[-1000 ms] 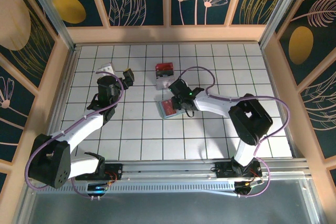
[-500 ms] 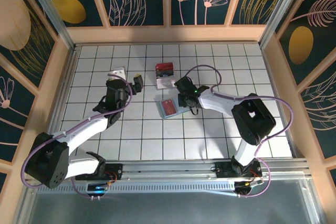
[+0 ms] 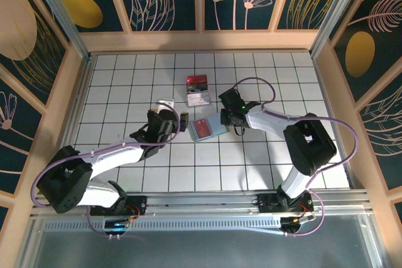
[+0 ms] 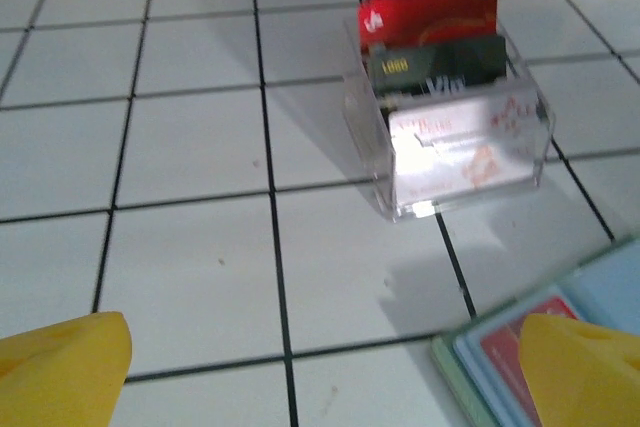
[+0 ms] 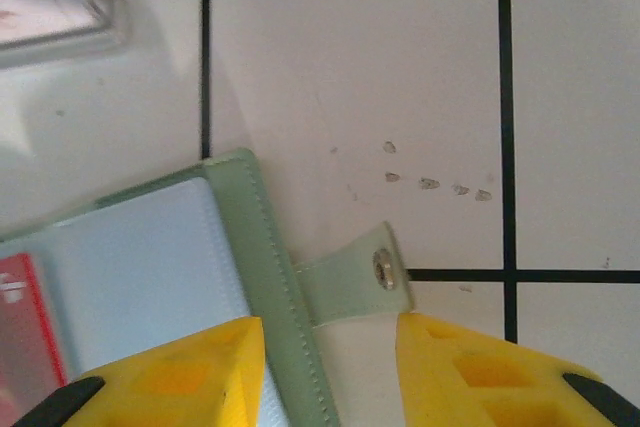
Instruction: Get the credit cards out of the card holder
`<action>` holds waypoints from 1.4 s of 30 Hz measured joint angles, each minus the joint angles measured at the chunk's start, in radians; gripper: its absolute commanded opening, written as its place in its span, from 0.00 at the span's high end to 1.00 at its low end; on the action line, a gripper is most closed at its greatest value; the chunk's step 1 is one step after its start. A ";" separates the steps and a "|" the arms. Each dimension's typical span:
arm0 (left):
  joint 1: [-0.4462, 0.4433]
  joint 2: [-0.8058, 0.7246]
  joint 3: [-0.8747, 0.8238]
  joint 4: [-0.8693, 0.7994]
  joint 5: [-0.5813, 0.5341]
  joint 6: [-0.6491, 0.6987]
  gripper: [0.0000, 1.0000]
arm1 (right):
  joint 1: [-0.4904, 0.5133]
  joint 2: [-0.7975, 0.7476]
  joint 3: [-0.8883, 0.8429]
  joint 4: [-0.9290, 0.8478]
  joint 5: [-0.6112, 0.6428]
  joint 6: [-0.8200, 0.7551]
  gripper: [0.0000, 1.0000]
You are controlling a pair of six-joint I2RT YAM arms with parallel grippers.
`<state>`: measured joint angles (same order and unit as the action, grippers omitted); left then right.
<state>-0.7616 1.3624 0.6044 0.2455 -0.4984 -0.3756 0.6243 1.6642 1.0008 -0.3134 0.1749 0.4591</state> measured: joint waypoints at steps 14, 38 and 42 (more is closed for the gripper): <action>-0.065 0.166 -0.002 -0.007 0.014 -0.064 0.01 | 0.000 -0.057 0.010 0.069 -0.274 0.048 0.70; -0.065 0.307 0.075 -0.028 -0.009 -0.109 0.01 | 0.035 0.135 0.034 0.108 -0.439 0.071 0.72; -0.065 0.322 0.082 -0.040 -0.014 -0.109 0.01 | 0.035 0.153 0.045 0.108 -0.445 0.071 0.72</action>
<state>-0.8268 1.6848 0.6861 0.2054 -0.5125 -0.4847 0.6594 1.8168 1.0462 -0.2054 -0.2699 0.5297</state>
